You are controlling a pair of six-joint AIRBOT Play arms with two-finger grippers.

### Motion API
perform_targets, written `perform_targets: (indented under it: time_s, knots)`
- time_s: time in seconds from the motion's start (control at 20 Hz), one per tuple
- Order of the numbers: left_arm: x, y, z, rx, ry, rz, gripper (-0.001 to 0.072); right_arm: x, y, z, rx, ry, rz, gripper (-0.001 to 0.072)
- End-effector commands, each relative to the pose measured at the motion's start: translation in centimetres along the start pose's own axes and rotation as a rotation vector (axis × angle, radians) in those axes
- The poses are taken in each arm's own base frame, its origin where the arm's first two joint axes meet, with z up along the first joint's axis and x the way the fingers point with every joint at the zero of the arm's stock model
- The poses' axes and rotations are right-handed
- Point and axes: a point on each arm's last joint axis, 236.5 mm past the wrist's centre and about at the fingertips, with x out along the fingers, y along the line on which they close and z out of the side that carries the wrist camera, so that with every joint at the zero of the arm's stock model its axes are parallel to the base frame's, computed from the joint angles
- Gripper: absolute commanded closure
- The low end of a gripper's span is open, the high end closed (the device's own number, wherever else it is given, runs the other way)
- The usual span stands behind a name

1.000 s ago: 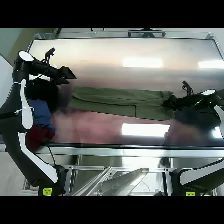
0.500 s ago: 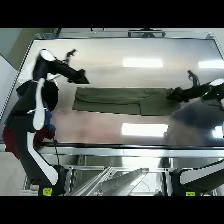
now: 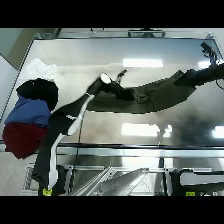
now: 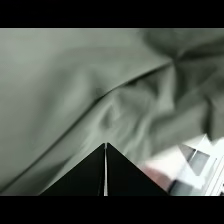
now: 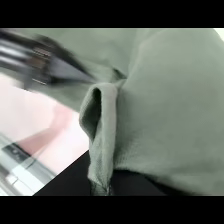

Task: Fold the shirts.

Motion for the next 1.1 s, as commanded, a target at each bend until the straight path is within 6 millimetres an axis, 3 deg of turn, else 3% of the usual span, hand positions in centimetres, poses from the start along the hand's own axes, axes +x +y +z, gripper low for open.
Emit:
perform_targets:
  time_s: [0.0,0.15,0.25,0.3,0.4,0.5,0.65,0.75,0.8,0.85,0.9,0.95,1.0,1.05]
  knots:
    - [4.5,-1.6,-0.5,-0.008,-0.048,-0.004,0.0691,-0.1,3.0,-0.1,-0.05,0.011,0.005,0.0682]
    - [2.8,-2.9,0.6,-0.008,-0.052,-0.05,0.0691,0.3,3.5,-0.2,-0.049,0.02,0.011,0.0682]
    - [-0.9,-5.0,1.6,0.012,-0.026,-0.123,0.0691,0.4,3.7,-0.2,-0.041,0.023,0.013,0.0682]
    - [-3.9,-6.2,2.2,0.03,-0.024,-0.162,0.0691,0.4,3.7,-0.2,-0.025,0.023,0.013,0.0682]
    - [-11.2,-8.2,3.1,0.091,-0.058,-0.219,0.0692,0.7,4.1,-0.2,-0.014,0.028,0.017,0.0682]
    - [-20.8,-9.4,3.8,0.147,-0.152,-0.252,0.069,1.5,5.6,0.4,-0.019,0.015,0.049,0.0682]
    - [-34.8,-12.8,3.5,0.24,-0.333,-0.337,0.0687,4.5,11.3,3.5,-0.078,-0.091,0.144,0.0682]
    - [-42.9,-15.4,2.6,0.301,-0.469,-0.421,0.0687,9.0,16.0,5.6,-0.134,-0.166,0.184,0.0681]
    - [-45.8,-15.9,2.0,0.326,-0.522,-0.425,0.0687,12.4,18.7,6.0,-0.162,-0.187,0.201,0.0681]
    - [-48.1,-16.0,1.3,0.343,-0.566,-0.402,0.0687,16.3,21.1,5.7,-0.189,-0.192,0.214,0.0681]
    - [-49.6,-16.1,0.6,0.357,-0.59,-0.378,0.0687,21.3,23.3,3.9,-0.232,-0.152,0.228,0.068]
    - [-50.7,-16.1,0.0,0.367,-0.603,-0.361,0.0687,26.5,24.2,1.4,-0.259,-0.098,0.218,0.0623]
    - [-51.3,-16.2,-0.7,0.376,-0.605,-0.349,0.0686,32.0,24.5,-2.0,-0.275,-0.028,0.199,0.0364]
    - [-51.7,-16.3,-1.3,0.387,-0.599,-0.341,0.0687,36.1,24.4,-5.4,-0.264,0.048,0.192,0.0271]
